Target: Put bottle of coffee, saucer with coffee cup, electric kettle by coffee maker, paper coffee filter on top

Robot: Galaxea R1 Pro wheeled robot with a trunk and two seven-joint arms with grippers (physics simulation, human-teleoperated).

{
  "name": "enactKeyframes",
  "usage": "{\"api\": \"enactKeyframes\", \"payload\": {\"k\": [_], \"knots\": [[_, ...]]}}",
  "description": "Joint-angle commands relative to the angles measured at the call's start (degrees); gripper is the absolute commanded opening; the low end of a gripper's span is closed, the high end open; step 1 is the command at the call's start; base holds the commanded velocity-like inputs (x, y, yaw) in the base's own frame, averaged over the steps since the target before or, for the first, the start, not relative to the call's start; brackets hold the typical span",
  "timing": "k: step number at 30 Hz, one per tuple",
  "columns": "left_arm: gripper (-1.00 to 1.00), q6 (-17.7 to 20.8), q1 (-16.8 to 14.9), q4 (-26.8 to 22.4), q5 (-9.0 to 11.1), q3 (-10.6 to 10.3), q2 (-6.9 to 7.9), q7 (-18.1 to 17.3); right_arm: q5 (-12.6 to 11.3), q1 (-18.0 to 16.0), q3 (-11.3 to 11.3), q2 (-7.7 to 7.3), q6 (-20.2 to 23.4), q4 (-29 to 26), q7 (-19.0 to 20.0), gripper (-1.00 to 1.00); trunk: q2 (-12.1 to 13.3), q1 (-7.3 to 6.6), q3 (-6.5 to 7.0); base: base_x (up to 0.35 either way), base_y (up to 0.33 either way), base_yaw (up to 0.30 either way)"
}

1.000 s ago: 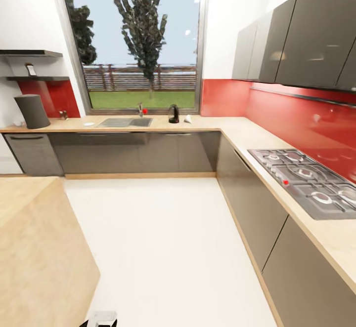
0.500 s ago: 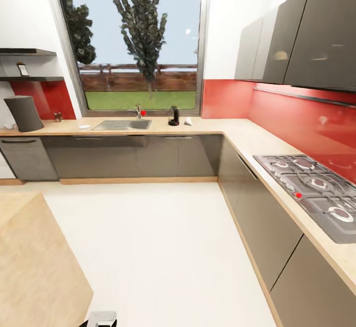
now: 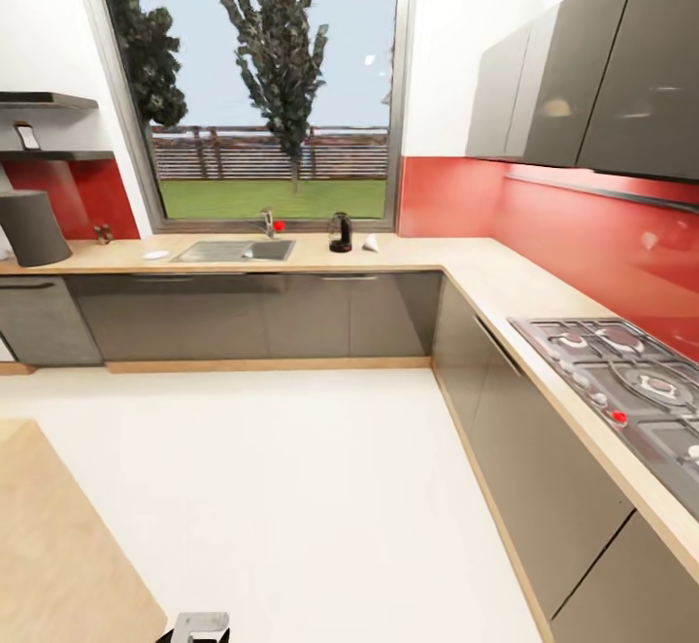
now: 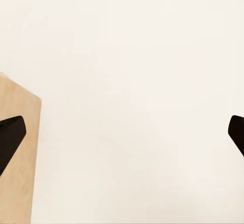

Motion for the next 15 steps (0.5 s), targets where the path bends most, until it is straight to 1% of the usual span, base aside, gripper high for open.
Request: {"api": "enactKeyframes", "payload": {"k": [1,15], "knots": [[1.00,-0.18,-0.05,0.04,0.07,0.02,0.02,-0.07,0.05,-0.04,-0.02,0.00,-0.17,0.03,-0.02,1.00,-0.11,0.07,-0.12,0.335,0.000,0.000],[1.00,-0.18,-0.05,0.12,0.13,0.04,0.01,-0.07,0.06,-0.04,0.02,0.00,-0.17,0.03,-0.02,1.00,-0.11,0.07,-0.12,0.335,0.000,0.000]]}}
